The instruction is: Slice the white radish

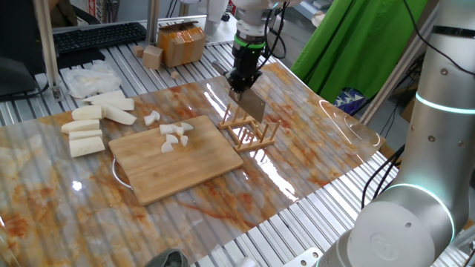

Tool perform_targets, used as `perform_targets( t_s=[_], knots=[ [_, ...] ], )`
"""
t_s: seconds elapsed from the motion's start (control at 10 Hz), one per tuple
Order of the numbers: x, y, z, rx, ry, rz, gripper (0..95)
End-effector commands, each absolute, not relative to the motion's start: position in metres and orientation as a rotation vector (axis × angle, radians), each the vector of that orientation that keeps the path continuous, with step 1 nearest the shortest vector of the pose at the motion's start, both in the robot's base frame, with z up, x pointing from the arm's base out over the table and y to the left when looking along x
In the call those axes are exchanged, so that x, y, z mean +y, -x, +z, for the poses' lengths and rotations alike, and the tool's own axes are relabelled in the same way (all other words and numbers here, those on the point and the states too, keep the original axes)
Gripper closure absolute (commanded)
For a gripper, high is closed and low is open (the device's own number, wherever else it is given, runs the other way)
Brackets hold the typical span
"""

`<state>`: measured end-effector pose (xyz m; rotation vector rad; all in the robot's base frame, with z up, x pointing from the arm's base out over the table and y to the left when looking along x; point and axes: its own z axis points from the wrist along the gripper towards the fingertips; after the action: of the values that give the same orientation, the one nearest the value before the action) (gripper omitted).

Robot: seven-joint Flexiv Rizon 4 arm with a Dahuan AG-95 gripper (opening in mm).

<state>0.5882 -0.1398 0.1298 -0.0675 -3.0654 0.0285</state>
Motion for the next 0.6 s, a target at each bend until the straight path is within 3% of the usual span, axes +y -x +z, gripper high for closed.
perform_targets(
  t_s=[0.1,0.6],
  knots=[
    [-0.140,-0.588,0.129,-3.063,0.099,0.033,95.0],
    [-0.140,-0.577,0.111,-3.085,0.140,0.021,95.0]
  ],
)
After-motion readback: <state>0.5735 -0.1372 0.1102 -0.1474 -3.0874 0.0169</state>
